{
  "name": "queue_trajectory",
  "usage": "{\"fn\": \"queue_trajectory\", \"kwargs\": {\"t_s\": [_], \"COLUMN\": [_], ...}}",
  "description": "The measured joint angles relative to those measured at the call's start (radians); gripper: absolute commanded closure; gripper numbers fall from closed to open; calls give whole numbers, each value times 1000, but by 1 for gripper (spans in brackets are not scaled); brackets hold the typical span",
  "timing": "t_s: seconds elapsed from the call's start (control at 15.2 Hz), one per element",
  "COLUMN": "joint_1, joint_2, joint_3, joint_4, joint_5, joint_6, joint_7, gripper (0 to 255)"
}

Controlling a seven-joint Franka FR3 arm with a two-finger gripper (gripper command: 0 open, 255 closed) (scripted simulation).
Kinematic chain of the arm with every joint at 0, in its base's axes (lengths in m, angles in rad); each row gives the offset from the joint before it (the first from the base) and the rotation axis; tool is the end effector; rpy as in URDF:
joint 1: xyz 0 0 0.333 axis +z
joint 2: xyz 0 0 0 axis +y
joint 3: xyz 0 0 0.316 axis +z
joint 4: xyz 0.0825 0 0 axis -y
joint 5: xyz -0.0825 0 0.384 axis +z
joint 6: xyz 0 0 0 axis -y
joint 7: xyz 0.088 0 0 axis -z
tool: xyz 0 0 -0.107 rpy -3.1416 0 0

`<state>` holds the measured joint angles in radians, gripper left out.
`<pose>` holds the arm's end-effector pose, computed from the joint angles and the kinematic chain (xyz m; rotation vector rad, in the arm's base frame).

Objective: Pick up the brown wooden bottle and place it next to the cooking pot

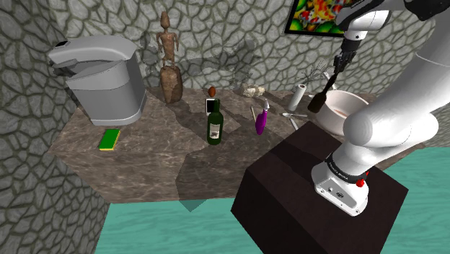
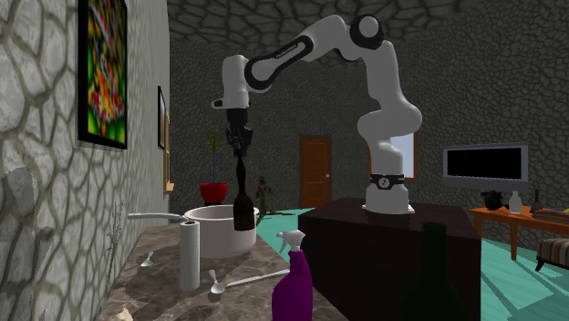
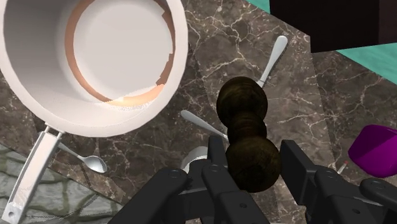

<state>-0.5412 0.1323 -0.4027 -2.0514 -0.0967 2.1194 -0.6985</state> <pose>0.3315 -0.4583 0.3758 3.0702 -0.2940 -0.2081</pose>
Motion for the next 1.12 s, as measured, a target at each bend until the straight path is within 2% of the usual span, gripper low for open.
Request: {"fn": "queue_trajectory", "kwargs": {"t_s": [1.12], "joint_1": [-18], "joint_2": [141], "joint_3": [15], "joint_4": [-77], "joint_5": [53], "joint_6": [210], "joint_7": [-17], "gripper": [255]}}
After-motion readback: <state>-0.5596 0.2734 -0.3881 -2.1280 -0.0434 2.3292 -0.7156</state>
